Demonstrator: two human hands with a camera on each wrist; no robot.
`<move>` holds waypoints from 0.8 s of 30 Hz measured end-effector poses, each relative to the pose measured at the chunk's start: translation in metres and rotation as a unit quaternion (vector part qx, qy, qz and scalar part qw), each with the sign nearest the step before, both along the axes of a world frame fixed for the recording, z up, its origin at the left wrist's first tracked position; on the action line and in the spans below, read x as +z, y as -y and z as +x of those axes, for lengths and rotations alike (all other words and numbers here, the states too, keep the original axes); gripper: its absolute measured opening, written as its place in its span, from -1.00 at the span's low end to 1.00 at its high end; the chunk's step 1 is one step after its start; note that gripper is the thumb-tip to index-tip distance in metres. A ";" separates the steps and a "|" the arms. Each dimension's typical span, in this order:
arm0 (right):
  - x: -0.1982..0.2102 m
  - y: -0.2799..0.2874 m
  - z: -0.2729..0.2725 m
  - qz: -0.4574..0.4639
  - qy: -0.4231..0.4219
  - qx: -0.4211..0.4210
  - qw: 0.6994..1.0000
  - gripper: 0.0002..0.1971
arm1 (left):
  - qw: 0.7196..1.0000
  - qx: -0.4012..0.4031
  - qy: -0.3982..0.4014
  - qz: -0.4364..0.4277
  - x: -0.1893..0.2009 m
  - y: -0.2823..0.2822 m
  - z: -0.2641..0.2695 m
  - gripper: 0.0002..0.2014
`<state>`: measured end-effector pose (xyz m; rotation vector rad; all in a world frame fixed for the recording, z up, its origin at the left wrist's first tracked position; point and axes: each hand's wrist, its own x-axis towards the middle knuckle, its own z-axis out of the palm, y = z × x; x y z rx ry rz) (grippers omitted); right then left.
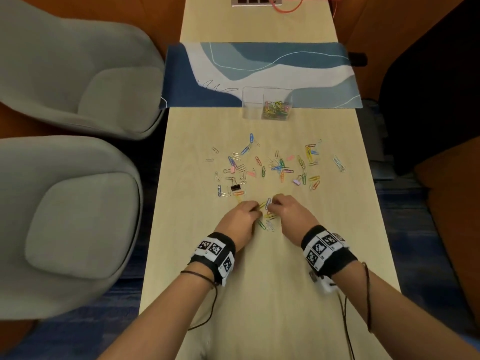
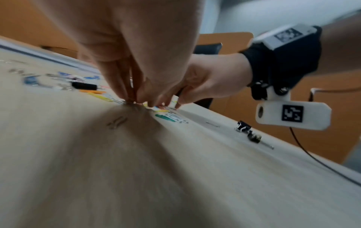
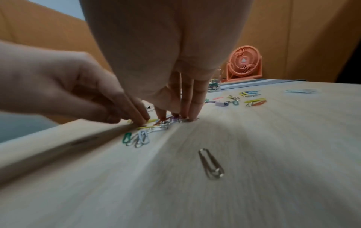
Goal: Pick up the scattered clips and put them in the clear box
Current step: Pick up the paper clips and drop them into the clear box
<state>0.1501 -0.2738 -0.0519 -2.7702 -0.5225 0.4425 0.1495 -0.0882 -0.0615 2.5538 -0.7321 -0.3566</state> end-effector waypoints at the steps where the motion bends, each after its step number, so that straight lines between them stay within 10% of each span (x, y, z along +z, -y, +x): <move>1: 0.003 0.004 -0.005 0.017 0.002 -0.016 1.000 -0.48 | 0.999 0.005 0.019 -0.025 0.002 -0.006 -0.006 -0.61; 6: 0.023 0.034 -0.030 0.000 -0.047 -0.247 0.968 -0.55 | 0.983 0.177 0.030 -0.033 0.012 -0.034 -0.034 -0.54; 13: 0.014 0.009 -0.046 -0.007 -0.127 -0.294 0.947 -0.27 | 0.967 0.225 -0.108 -0.041 0.003 -0.016 -0.045 -0.03; 24: 0.004 -0.014 -0.029 -0.019 -0.011 -0.139 0.990 -0.51 | 0.986 0.169 -0.003 -0.003 -0.006 0.007 -0.012 -0.80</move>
